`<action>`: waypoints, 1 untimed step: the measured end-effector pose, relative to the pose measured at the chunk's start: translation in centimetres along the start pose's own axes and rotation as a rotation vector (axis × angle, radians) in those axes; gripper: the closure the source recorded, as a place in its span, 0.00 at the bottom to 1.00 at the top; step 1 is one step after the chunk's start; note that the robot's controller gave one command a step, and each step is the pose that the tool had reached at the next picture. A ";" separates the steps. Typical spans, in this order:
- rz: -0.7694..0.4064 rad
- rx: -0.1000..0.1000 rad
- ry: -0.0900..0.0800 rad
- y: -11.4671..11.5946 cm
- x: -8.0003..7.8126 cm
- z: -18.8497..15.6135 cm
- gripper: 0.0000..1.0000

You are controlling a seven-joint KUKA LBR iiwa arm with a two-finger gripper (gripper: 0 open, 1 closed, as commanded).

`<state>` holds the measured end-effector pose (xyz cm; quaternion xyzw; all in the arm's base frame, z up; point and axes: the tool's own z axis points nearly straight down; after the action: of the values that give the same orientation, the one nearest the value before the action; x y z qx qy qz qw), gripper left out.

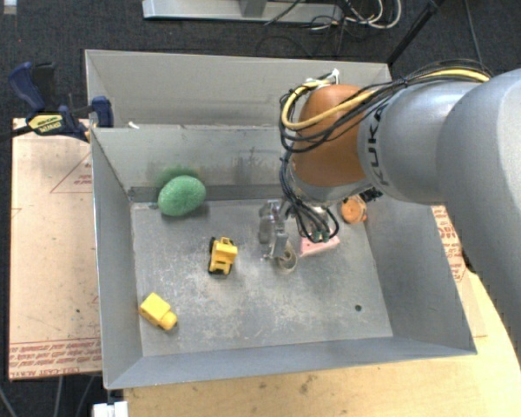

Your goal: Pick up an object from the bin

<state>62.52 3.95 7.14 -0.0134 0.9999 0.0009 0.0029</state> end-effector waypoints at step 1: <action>0.000 0.000 0.000 0.0 0.0 0.0 1.00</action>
Offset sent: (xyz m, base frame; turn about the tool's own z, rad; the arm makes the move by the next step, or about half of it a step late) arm -0.0512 0.0112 0.1163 -0.0076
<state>62.51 3.94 7.14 -0.0133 0.9999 0.0009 0.0029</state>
